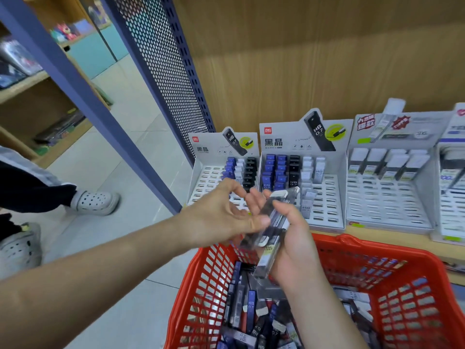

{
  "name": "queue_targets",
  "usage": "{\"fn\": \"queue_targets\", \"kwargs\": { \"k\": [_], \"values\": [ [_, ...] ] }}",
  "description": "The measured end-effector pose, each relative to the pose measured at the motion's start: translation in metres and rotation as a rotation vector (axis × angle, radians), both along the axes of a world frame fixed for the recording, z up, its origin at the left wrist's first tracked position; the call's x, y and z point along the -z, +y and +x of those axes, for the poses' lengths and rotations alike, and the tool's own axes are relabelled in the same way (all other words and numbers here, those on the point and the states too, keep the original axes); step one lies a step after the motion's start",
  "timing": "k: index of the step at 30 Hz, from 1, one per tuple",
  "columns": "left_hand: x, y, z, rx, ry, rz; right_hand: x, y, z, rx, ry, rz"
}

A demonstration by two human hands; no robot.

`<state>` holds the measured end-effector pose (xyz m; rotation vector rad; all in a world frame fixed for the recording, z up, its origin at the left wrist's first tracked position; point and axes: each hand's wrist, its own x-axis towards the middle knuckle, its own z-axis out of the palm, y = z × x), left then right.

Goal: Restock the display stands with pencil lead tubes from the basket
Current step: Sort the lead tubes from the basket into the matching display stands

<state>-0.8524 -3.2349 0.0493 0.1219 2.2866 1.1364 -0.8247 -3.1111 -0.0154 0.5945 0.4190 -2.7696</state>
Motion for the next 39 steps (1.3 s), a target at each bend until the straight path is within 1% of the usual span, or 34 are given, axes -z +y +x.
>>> {"fn": "queue_targets", "kwargs": {
  "k": [3,6,10,11,14,16,19,22,24,26,28,30,34,37,39],
  "values": [
    [0.002,0.000,0.018,-0.082,0.006,0.106,-0.001,-0.002,0.001,0.047,0.010,0.035],
    [-0.003,-0.001,0.025,-0.077,0.060,0.048,-0.004,-0.001,0.005,0.043,0.044,0.028],
    [-0.007,0.001,0.031,-0.125,0.026,0.132,-0.004,0.008,0.008,-0.003,0.086,0.078],
    [-0.007,0.001,0.032,-0.135,0.025,0.142,-0.004,0.010,0.008,-0.010,0.105,0.135],
    [-0.005,0.001,0.036,-0.173,-0.071,0.275,-0.005,0.017,0.009,-0.012,0.132,0.476],
    [-0.002,0.004,0.039,-0.198,-0.127,0.328,-0.004,0.021,0.010,-0.031,0.158,0.605],
    [0.004,0.008,0.038,-0.172,-0.064,0.204,-0.004,0.031,0.012,-0.096,0.208,0.715],
    [0.001,0.011,0.030,-0.155,0.062,0.138,-0.006,0.046,0.018,-0.236,0.371,0.905],
    [-0.003,0.016,0.025,-0.079,0.137,0.122,-0.009,0.056,0.021,-0.339,0.487,0.968],
    [-0.005,0.023,0.022,0.024,0.197,0.056,-0.008,0.065,0.023,-0.392,0.535,0.988],
    [-0.008,0.032,0.019,0.063,0.222,0.024,-0.007,0.077,0.024,-0.400,0.517,0.973],
    [-0.014,0.045,0.015,0.044,0.254,0.071,-0.003,0.093,0.025,-0.325,0.464,0.884],
    [-0.019,0.082,-0.004,-0.082,0.350,0.259,0.004,0.133,0.023,0.033,0.250,0.731],
    [-0.012,0.119,-0.024,-0.132,0.424,0.326,0.013,0.166,0.021,0.298,0.083,0.444],
    [-0.001,0.145,-0.042,-0.101,0.511,0.268,0.021,0.184,0.025,0.416,0.013,0.244]
  ]
}}
